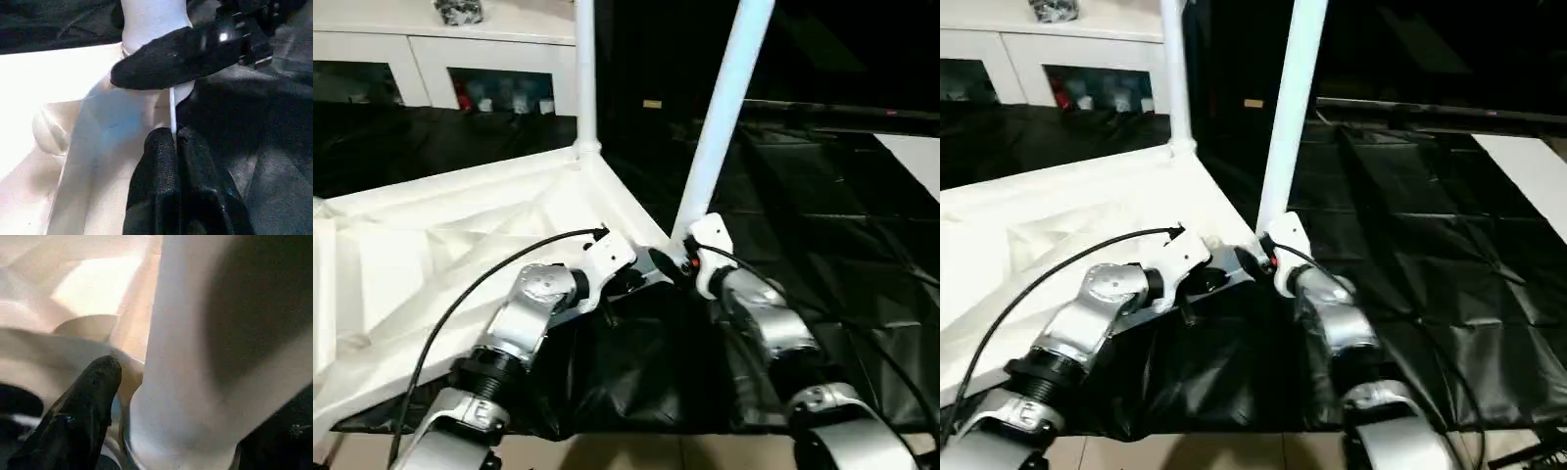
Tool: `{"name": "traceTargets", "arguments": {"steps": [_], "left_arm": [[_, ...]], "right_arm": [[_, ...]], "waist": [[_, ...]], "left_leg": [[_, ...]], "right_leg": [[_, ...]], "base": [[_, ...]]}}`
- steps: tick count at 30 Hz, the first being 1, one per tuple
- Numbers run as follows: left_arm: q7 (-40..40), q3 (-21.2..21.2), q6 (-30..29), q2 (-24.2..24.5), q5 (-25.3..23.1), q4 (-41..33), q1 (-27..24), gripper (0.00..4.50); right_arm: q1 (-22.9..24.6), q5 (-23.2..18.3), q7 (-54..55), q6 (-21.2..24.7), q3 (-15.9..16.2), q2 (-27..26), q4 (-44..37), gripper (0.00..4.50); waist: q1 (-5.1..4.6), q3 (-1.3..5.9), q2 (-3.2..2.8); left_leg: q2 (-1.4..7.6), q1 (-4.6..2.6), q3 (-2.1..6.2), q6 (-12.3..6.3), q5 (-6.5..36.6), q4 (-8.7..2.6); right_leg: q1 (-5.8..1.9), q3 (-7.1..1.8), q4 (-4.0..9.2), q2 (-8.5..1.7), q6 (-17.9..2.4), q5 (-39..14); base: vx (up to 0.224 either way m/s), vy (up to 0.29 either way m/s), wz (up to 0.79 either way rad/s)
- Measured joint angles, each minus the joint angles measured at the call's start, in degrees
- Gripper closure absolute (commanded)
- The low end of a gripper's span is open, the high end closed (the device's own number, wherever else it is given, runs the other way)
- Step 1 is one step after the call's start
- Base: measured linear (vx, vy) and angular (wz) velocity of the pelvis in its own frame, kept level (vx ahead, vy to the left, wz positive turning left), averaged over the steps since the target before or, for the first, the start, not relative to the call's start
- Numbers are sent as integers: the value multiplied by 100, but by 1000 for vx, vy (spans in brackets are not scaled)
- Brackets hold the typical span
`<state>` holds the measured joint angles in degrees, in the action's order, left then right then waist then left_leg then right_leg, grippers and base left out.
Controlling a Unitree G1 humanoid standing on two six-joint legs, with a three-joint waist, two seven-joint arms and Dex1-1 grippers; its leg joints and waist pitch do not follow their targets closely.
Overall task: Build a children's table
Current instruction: Rotate leg to tighten
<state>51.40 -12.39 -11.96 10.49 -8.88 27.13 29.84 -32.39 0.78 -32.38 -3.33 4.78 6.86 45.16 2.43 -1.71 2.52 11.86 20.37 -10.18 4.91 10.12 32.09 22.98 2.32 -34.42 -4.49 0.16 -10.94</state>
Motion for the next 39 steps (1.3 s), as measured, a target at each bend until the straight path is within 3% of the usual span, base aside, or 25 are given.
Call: {"name": "traceTargets", "arguments": {"steps": [4,12,20,34,37,39], "left_arm": [[609,-6,265,285,144,19,-8,450],[1566,-107,655,653,393,109,-9,450],[2212,-135,837,821,534,208,2,450],[2299,-162,894,863,581,290,20,450],[1917,-117,937,823,493,352,20,450],[1414,-62,875,687,341,408,26,450]], "right_arm": [[247,-57,-1039,-322,183,373,-324,97],[575,-479,-2688,-160,381,969,-936,97],[774,-618,-3491,96,471,1214,-1324,178],[923,-681,-3531,208,499,1236,-1552,195],[918,-658,-2924,207,392,1004,-1405,195],[774,-558,-2135,281,229,674,-1126,196]], "waist": [[72,-2,-9],[138,-3,-9],[229,-3,-9],[269,-2,-8],[240,5,7],[151,6,13]], "left_leg": [[6,15,1,-1,0,-7],[7,43,-2,-3,0,21],[9,35,-2,-3,0,24],[9,11,-4,-2,0,19],[8,-5,-3,-1,0,18],[3,-23,-2,0,0,20]], "right_leg": [[12,10,1,5,2,-3],[9,7,14,1,0,-3],[6,7,4,1,-1,-2],[-10,5,2,1,0,-3],[-19,1,0,1,-2,-1],[-27,-5,3,1,17,-12]], "base": [[0,0,0],[0,0,0],[0,0,0],[0,0,0],[0,0,0],[0,0,0]]}}
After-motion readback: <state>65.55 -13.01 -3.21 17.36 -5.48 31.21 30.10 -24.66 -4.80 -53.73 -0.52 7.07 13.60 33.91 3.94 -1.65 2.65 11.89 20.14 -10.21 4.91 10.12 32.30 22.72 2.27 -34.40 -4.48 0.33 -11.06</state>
